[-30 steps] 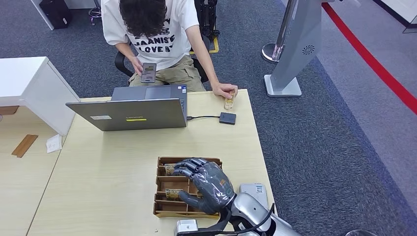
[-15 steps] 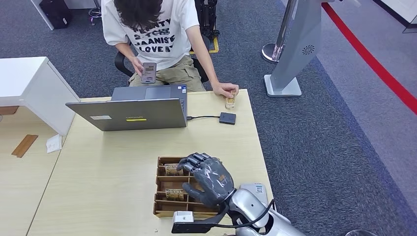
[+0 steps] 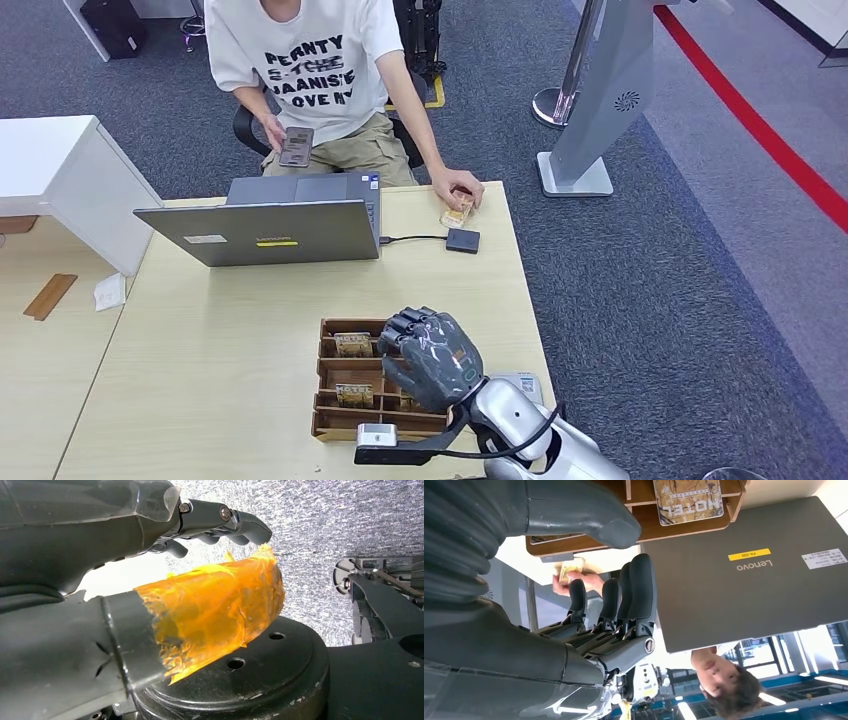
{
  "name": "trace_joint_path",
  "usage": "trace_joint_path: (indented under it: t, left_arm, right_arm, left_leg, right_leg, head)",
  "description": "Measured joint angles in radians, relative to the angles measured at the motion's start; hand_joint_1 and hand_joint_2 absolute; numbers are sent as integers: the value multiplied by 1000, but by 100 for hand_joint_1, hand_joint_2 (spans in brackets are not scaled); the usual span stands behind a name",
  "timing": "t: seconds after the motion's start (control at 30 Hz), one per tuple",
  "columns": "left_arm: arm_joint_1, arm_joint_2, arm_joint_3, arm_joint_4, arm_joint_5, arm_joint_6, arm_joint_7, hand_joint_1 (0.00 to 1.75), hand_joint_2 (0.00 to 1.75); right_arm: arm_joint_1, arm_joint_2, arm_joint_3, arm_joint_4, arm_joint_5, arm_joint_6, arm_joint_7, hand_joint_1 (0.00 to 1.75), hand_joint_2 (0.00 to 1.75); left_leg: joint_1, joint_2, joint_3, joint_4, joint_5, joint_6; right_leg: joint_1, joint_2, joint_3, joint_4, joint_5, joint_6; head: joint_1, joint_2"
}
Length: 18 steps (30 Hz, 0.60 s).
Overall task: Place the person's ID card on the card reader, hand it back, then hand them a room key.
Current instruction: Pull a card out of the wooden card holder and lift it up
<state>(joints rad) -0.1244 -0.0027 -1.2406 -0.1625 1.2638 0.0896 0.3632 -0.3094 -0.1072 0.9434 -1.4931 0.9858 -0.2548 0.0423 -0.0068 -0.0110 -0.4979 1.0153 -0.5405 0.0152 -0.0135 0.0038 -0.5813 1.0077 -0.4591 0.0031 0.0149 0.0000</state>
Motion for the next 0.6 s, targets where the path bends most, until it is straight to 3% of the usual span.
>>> trace_joint_path:
  t: [0.6]
  left_arm:
    - [0, 0, -6, 0, 7, 0, 0, 0, 0]
  right_arm:
    - [-6, -7, 0, -1, 10, 4, 5, 103, 175]
  left_leg:
    - [0, 0, 0, 0, 0, 0]
  right_leg:
    - [0, 0, 0, 0, 0, 0]
  head:
    - [0, 0]
